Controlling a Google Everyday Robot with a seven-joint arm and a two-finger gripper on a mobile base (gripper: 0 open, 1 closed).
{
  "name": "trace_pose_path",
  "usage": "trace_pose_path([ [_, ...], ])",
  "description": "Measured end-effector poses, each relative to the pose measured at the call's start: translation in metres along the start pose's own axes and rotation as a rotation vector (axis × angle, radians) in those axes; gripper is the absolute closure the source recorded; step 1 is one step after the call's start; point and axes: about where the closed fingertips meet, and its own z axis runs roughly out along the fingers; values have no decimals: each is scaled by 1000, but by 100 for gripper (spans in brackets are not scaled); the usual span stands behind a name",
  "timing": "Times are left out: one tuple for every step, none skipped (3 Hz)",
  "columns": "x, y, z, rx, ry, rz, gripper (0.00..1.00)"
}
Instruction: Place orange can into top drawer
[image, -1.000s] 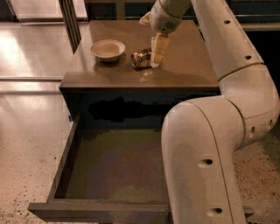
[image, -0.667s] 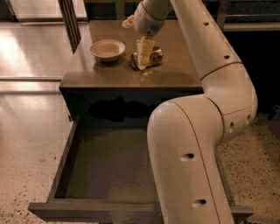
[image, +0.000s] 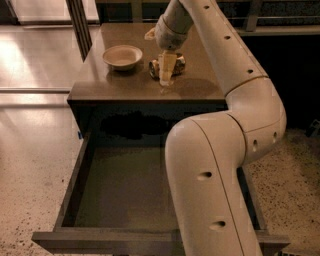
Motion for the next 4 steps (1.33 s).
trace_pose_path([
  [31,10,27,-57,78,44,0],
  [30,6,32,-45,75,43,0],
  [30,3,37,-36,73,43,19],
  [30,3,37,-36,73,43,51],
])
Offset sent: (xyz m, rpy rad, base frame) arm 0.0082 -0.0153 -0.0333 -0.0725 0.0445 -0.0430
